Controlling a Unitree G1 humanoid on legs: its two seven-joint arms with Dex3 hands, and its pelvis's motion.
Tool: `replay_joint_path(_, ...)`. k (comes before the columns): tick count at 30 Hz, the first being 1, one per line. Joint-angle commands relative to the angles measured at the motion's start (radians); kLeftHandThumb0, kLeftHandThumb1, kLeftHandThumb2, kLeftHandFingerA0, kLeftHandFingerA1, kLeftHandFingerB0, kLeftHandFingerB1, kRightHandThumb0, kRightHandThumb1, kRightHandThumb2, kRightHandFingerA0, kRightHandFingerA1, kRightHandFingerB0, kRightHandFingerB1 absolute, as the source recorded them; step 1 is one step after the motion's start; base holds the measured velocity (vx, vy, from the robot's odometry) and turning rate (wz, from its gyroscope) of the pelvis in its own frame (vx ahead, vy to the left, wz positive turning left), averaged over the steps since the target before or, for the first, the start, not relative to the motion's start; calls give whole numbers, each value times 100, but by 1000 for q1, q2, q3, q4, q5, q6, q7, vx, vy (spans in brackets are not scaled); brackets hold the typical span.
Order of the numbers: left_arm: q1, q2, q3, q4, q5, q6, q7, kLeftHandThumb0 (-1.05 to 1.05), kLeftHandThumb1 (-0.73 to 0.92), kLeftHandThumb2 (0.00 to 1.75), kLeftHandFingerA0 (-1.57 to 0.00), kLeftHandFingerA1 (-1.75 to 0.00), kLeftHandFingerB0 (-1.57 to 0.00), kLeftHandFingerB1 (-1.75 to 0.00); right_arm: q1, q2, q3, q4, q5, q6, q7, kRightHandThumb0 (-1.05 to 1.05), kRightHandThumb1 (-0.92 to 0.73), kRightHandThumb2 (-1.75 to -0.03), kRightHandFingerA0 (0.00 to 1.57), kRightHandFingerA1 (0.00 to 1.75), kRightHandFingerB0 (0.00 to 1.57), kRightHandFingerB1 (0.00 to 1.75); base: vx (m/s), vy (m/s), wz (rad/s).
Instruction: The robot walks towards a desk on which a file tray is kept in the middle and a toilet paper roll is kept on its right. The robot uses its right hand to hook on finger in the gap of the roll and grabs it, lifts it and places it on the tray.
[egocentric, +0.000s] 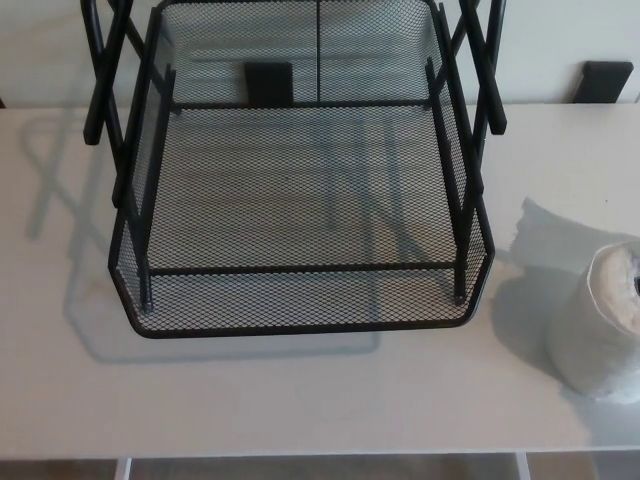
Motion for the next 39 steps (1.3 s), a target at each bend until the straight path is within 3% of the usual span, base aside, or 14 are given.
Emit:
replay_joint_path(1,-3,5,5,7,-16,-43,-11,-66,74,62,-46,-61,-43,-51,-8,-10,-1,-19,-49,12,33,-40,-54,-56,31,46,6,26,0,0,0)
replay_joint_path(9,-11,1,13,18,-23,-26,-7,-63,73,62,-53,-63,-51,-52,-9,14,-24,-20,-46,9,35,-38,-53,-57,31,46,12,26,0,0,0)
replay_joint_path(14,-27,-3,17,29,-29,1,-5,-61,73,61,-40,-61,-40,-50,18,8,-28,-32,-73,5,38,-38,-55,-58,29,46,11,24,0,0,0)
replay_joint_path(15,-26,0,7,33,-15,-11,0,-61,57,98,-39,-65,-36,-59,20,10,-34,-36,-74,4,37,-38,-55,-58,29,46,11,24,0,0,0)
replay_joint_path(16,-24,-1,11,34,-21,-16,-6,-63,73,62,-46,-64,-45,-51,24,15,-40,-35,-73,-4,34,-37,-55,-58,29,47,11,24,0,0,0)
replay_joint_path(21,-6,-1,7,25,-16,-54,-24,-65,75,62,-40,-60,-45,-49,58,40,-98,-46,-61,-38,21,-36,-55,-58,30,48,11,24,0,0,0)
replay_joint_path(23,-7,-5,24,7,-37,-9,-19,-61,74,62,-42,-59,-45,-49,90,57,-142,-53,-51,-63,17,-36,-54,-58,31,46,11,24,0,0,0)
replay_joint_path(24,-10,-3,16,12,-27,-15,-18,-59,58,99,-39,-64,-37,-59,100,60,-153,-57,-51,-65,20,-35,-54,-58,30,45,11,24,0,0,0)
replay_joint_path(25,-13,1,15,16,-24,-16,-16,-63,73,62,-46,-61,-44,-48,119,67,-171,-72,-46,-61,28,-32,-54,-57,30,45,11,25,0,0,0)
replay_joint_path(36,-25,-5,19,26,-27,-19,7,-62,71,62,-50,-65,-47,-52,148,105,-170,-89,-53,-89,46,-32,-54,-57,27,46,13,27,0,0,0)
replay_joint_path(37,-25,-3,8,14,-18,-15,7,-61,74,61,-40,-61,-43,-50,148,105,-162,-98,-61,-79,48,-33,-55,-57,26,46,14,27,0,0,0)
replay_joint_path(39,-22,-3,13,10,-25,-7,7,-62,74,62,-40,-60,-42,-49,140,104,-153,-90,-59,-88,57,-33,-55,-57,26,48,15,27,0,0,0)
